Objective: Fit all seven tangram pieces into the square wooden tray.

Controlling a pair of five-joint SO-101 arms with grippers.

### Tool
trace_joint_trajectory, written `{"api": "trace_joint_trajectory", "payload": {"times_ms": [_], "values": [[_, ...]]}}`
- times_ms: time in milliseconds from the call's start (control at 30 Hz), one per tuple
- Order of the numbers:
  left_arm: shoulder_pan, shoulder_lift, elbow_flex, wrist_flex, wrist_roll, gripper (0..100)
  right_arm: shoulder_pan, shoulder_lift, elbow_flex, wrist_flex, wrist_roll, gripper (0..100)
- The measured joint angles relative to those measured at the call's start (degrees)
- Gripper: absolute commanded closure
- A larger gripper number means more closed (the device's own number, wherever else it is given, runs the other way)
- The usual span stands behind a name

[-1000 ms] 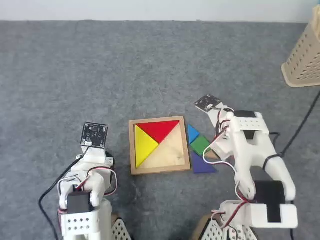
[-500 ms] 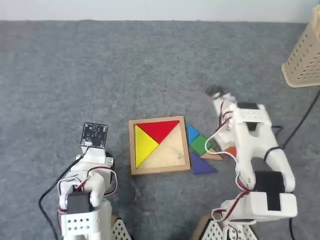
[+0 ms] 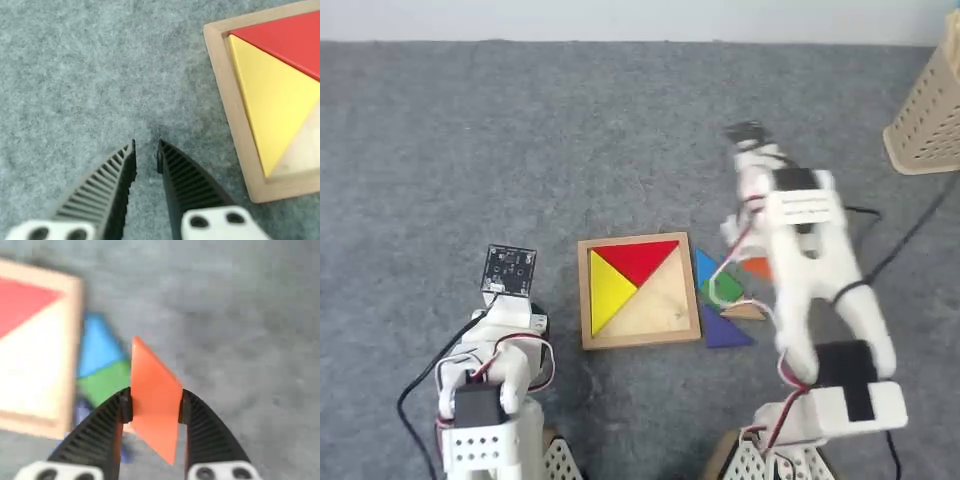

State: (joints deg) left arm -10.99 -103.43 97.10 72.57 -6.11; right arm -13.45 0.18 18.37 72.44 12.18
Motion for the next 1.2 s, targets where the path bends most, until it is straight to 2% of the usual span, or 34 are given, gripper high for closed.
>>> {"api": "trace_joint_trajectory", "payload": {"times_ms": [200,433,533,600,767,1000,1200], "values": [[0.0,0.0,0.0,0.0,0.0,93,-14.0,1.8,-0.1,-0.4,-3.3,97.5],[0.0,0.0,0.0,0.0,0.0,93,-20.8,11.2,-0.1,-6.8,-3.8,96.5],[0.0,0.0,0.0,0.0,0.0,93,-23.6,11.5,-1.1,-6.7,-3.8,88.7],[0.0,0.0,0.0,0.0,0.0,93,-24.4,11.6,-1.5,-6.2,-3.8,84.2],[0.0,0.0,0.0,0.0,0.0,93,-24.4,11.6,-1.6,-5.3,-3.8,83.7],[0.0,0.0,0.0,0.0,0.0,93,-24.5,10.9,-1.6,-5.2,-3.8,98.9],[0.0,0.0,0.0,0.0,0.0,93,-24.4,4.0,3.3,-7.4,-3.7,98.6]]}}
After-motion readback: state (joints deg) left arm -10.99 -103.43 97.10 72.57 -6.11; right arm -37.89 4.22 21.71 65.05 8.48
